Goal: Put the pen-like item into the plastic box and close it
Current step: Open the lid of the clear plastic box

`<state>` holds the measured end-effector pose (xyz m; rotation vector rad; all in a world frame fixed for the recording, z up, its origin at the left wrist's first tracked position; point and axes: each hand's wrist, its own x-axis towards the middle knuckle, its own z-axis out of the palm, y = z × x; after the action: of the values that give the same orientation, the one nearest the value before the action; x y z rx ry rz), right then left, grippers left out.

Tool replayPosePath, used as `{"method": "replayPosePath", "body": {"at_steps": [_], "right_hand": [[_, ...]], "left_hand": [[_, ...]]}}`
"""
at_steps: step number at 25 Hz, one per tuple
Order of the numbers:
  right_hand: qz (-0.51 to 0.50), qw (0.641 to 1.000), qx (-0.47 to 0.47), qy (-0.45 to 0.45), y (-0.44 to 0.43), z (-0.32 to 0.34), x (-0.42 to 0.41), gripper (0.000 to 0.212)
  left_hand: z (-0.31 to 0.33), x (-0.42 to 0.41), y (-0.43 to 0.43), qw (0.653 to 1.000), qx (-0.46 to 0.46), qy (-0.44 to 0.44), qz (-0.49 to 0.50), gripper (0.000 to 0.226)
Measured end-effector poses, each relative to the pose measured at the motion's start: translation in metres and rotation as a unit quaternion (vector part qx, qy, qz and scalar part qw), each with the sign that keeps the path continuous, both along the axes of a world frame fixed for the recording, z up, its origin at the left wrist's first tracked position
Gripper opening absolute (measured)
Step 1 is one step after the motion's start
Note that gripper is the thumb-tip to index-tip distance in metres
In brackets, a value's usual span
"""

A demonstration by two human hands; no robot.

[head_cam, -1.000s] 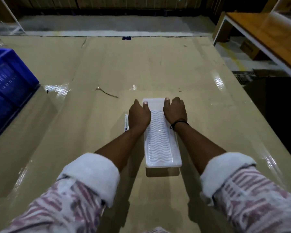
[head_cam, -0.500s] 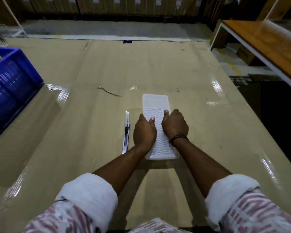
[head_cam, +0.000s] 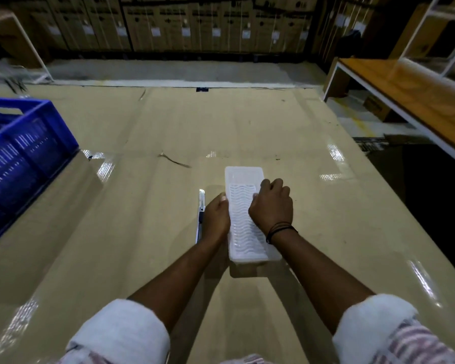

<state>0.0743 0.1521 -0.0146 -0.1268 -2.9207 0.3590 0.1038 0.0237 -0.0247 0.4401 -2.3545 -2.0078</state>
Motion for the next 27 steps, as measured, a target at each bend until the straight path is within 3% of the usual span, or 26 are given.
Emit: {"method": "replayPosePath", "body": {"at_steps": [4,7,10,14,17,20,21,23,25,27], "right_hand": [[0.019,0.988,0.035,-0.151,-0.027,0.016,0.033,0.08],[0.006,0.977,0.054,-0.206,-0.044,0.015,0.041,0.101],[-0.002,0.975,0.067,-0.211,-0.049,0.014,0.039,0.099],[0.0,0.978,0.033,-0.206,-0.047,0.016,0.038,0.087],[0.008,0.979,-0.046,-0.201,-0.04,0.024,0.038,0.075],[0.027,0.968,-0.195,-0.158,-0.018,0.039,0.036,0.08],[0.031,0.95,-0.277,-0.141,-0.006,0.043,0.035,0.076],[0.039,0.874,-0.469,-0.119,0.02,0.045,0.034,0.052],[0.021,0.763,-0.635,-0.117,0.047,0.04,0.038,0.038],[-0.033,0.65,-0.744,-0.149,0.074,0.029,0.04,0.048]], "left_hand": [[-0.003,-0.005,-0.013,0.993,0.111,-0.04,-0.012,0.033],[-0.002,-0.003,-0.013,0.979,0.189,-0.08,0.005,0.037],[0.001,0.007,-0.015,0.968,0.235,-0.089,-0.014,0.039],[0.005,0.012,-0.014,0.971,0.226,-0.062,-0.057,0.036],[0.005,0.014,-0.016,0.983,0.155,-0.051,-0.078,0.037],[0.002,0.013,-0.017,0.988,0.1,-0.056,-0.1,0.037],[0.002,0.012,-0.017,0.99,0.081,-0.057,-0.102,0.035],[0.003,0.013,-0.016,0.994,0.039,-0.041,-0.098,0.033],[0.003,0.014,-0.014,0.995,0.024,-0.024,-0.097,0.033],[0.003,0.016,-0.011,0.995,0.014,-0.018,-0.097,0.03]]}}
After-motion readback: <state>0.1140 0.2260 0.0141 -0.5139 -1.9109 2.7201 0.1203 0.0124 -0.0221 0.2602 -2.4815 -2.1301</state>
